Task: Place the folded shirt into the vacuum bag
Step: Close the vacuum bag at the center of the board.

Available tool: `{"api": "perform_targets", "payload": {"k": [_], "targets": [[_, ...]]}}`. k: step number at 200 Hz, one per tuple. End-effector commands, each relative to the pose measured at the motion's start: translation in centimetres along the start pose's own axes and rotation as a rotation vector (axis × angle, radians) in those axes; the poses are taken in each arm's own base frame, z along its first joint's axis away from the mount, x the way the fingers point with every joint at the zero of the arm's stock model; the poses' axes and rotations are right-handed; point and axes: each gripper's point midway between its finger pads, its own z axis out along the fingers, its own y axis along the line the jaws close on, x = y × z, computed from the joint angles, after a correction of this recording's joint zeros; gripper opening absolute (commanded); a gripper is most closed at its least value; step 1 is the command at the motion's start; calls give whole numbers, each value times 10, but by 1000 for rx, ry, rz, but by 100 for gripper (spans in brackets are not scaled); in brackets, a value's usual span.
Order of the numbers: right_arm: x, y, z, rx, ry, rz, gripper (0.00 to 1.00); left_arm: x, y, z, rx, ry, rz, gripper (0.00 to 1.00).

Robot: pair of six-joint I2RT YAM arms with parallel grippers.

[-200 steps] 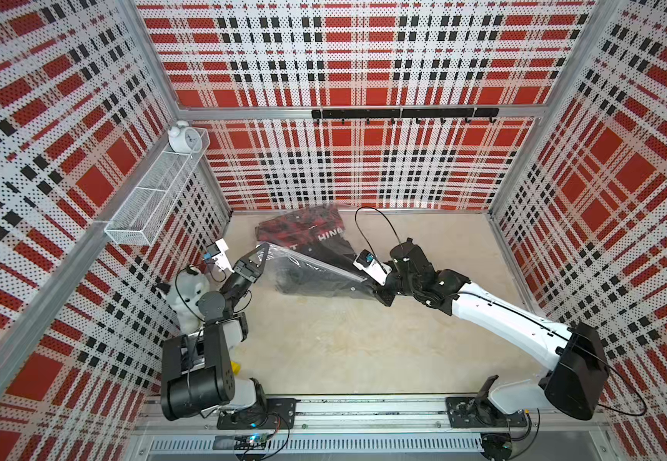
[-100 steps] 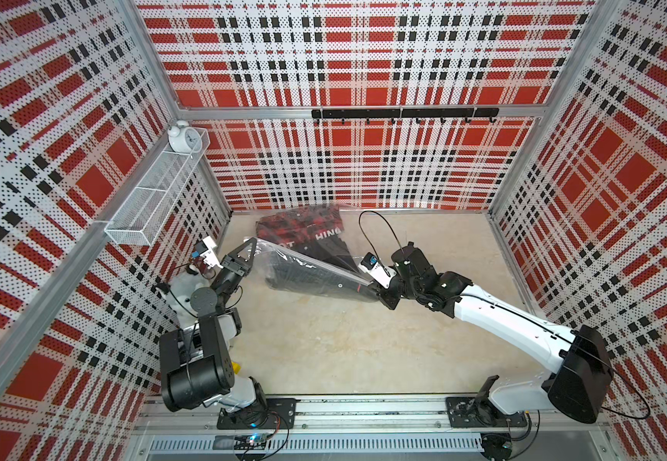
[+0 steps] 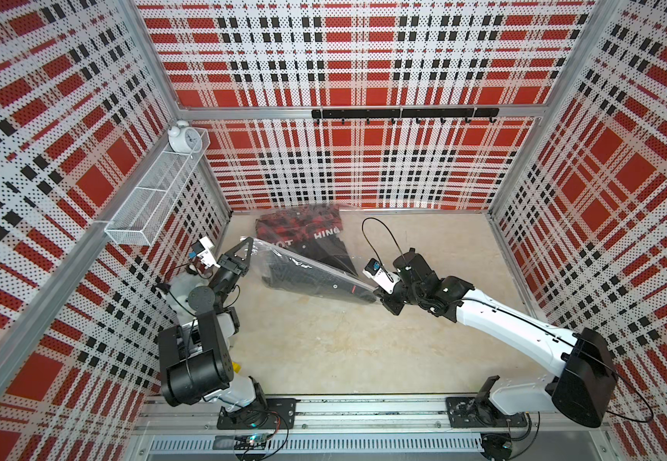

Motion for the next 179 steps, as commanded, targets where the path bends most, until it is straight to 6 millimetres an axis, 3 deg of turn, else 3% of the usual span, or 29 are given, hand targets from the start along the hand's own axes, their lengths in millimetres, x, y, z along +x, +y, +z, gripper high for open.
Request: {"api": "perform_targets", "payload": {"k": [1,179], "targets": [[92,-20,-12,108,324,48,0,-87,-37,-21,102,-366,144,0],[119,-28,1,160,429,21,0,-112,-13,-28,71,-393,123,0]]}}
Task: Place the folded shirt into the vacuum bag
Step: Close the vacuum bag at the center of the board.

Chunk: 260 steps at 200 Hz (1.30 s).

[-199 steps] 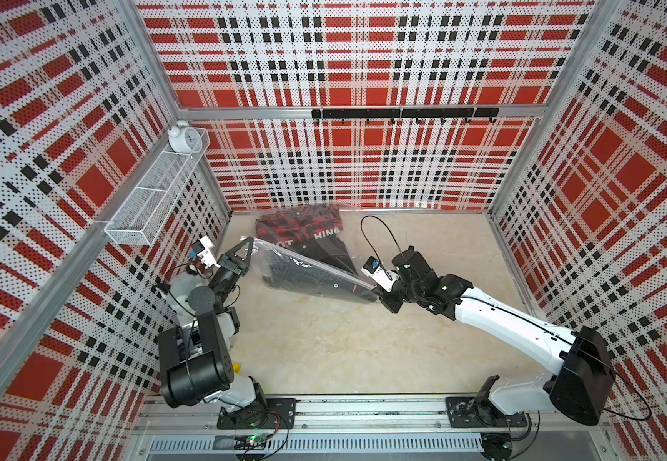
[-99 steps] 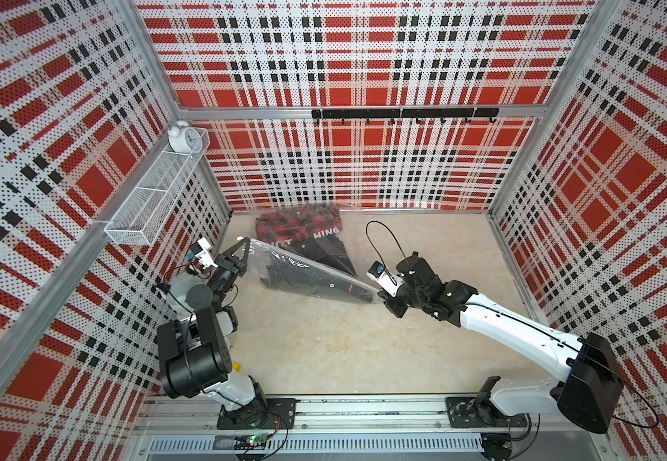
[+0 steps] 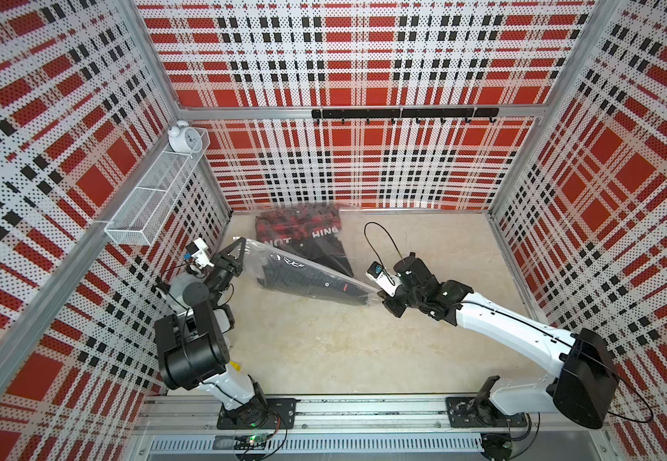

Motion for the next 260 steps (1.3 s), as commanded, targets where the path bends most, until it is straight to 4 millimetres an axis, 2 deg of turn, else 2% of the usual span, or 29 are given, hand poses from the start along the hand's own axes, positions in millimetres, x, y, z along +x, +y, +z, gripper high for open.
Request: {"api": "perform_targets", "payload": {"k": [1,176,218,239,260], "targets": [[103,-19,-3,97,393,9,0,-88,-50,-23,146,-367,176,0],[105,-18,-1,87,404,4,0,-93,-40,-19,131,-348,182,0],[106,-17,0,78,408,6,0,-92,-45,-14,145,-334,186,0],[103,-16,2,68,415,12,0,-85,-48,-8,157,-310,185,0],[92,-15,4,52,405,32,33,-71,-51,3,171,-272,180,0]]}}
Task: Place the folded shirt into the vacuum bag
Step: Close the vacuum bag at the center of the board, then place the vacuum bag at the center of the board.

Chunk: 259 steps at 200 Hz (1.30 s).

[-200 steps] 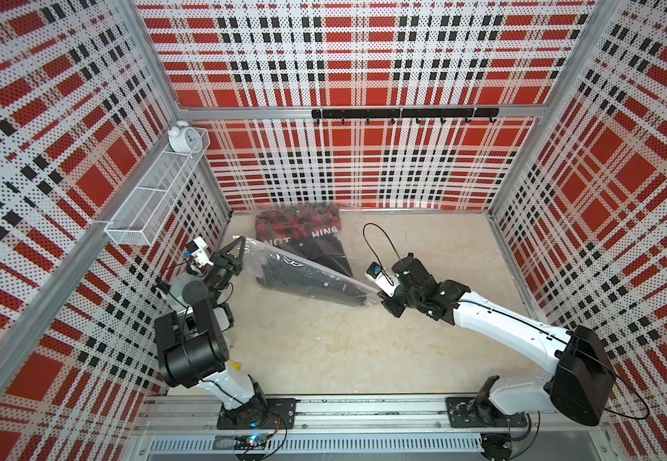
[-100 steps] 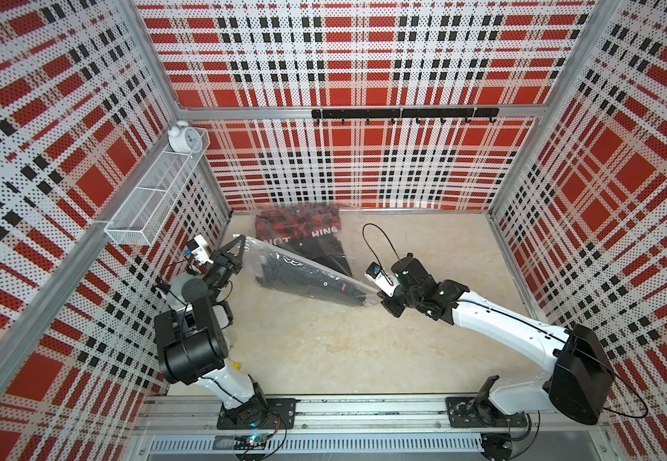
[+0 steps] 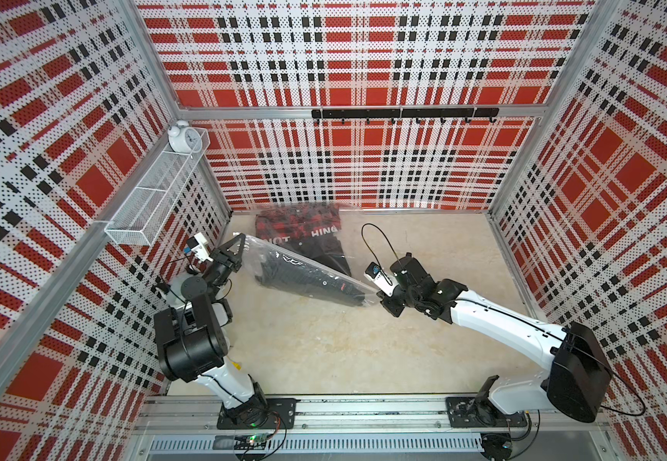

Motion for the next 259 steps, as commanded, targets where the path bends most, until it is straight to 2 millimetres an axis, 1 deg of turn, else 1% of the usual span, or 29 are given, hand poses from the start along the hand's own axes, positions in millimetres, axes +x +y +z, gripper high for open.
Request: {"api": "perform_targets", "payload": {"k": [1,13,26,41,60,61,62,63,64,66,71,87,103,134,154,161,164,166,171,173,180,189,199,201,205,214,219,238,259], "targets": [[87,-12,-2,42,361,35,35,-61,-54,-8,156,-292,171,0],[77,-13,-3,38,329,53,51,-52,-56,-2,162,-271,171,0],[68,-15,-8,43,298,56,51,-43,-56,4,163,-255,164,0],[57,-18,-19,54,250,59,51,-31,-61,11,180,-225,161,0],[48,-22,-30,66,206,66,51,-15,-65,20,194,-193,152,0],[36,-25,-29,77,158,72,54,-14,-65,20,194,-190,152,0],[31,-26,-29,84,135,100,68,-14,-65,21,193,-189,152,0],[28,-27,-29,88,122,114,76,-13,-65,21,193,-188,151,0],[26,-28,-29,90,114,124,80,-12,-65,22,192,-186,150,0],[24,-29,-31,91,102,134,83,-10,-65,23,193,-184,151,0],[21,-29,-33,91,88,145,85,-6,-66,26,192,-175,152,0],[15,-34,-39,94,51,189,86,8,-68,37,179,-148,157,0],[14,-41,-43,93,35,249,87,25,-72,52,172,-116,163,0],[21,-67,-57,126,-3,385,86,55,-82,81,165,-62,171,0],[26,-81,-70,153,-37,440,86,82,-95,102,183,-18,169,0],[29,-89,-75,173,-46,459,86,92,-99,109,189,-3,172,0],[32,-95,-78,189,-50,474,86,95,-100,112,187,0,173,0],[32,-95,-78,189,-50,474,86,99,-103,114,194,7,173,0],[35,-105,-84,215,-62,497,86,107,-106,120,195,19,172,0],[35,-105,-84,215,-62,497,86,110,-107,122,197,24,173,0],[39,-116,-92,239,-90,610,87,122,-112,129,203,38,172,0],[42,-125,-99,248,-119,661,87,135,-120,137,215,54,170,0],[44,-134,-108,253,-154,712,87,156,-128,147,231,83,164,0],[44,-135,-110,256,-161,722,88,156,-128,149,231,82,165,0],[46,-139,-113,261,-175,740,88,173,-135,152,246,108,152,0],[47,-145,-121,268,-206,774,89,192,-144,158,267,132,146,0],[48,-149,-125,277,-221,789,89,201,-147,160,273,138,142,0],[54,-161,-139,313,-257,844,89,244,-165,163,302,173,124,0],[62,-171,-152,345,-288,900,90,294,-187,155,325,207,112,0]]}}
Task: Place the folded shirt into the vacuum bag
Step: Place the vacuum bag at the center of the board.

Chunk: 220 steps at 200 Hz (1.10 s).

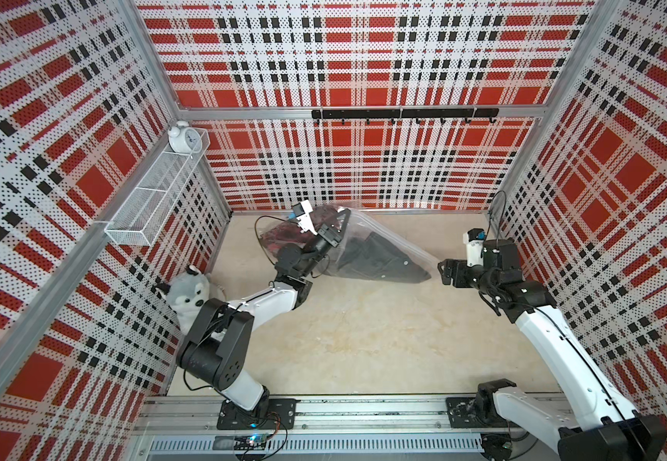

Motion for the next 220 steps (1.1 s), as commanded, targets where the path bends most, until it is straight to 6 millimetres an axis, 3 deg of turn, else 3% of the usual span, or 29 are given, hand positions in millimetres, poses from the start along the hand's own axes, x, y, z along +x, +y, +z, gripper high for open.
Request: {"api": "perform_targets", "payload": {"k": [1,63,95,101,114,127,159,172,189,220], "targets": [[-9,-7,-10,-13,-54,87,90,30,-32,15,41,-27,41,0],[-20,-62,-34,148,-121,290,97,165,-74,22,81,131,13,0],[-14,-63,-39,149,-117,302,98,200,-82,7,74,205,14,0],[-12,-64,-38,151,-114,304,98,205,-81,4,71,227,12,15],[-8,-64,-37,148,-106,301,98,219,-83,-4,85,285,-6,68],[-4,-63,-36,141,-99,295,98,231,-87,-12,100,340,-30,100],[3,-54,-31,79,-96,287,99,243,-106,-29,73,404,15,98],[6,-48,-30,38,-104,275,100,237,-107,-35,38,404,51,98],[12,-39,-27,-23,-107,270,100,226,-96,-44,-26,399,95,98],[38,-22,-6,-154,-76,295,100,198,-50,-62,-162,390,147,98]]}}
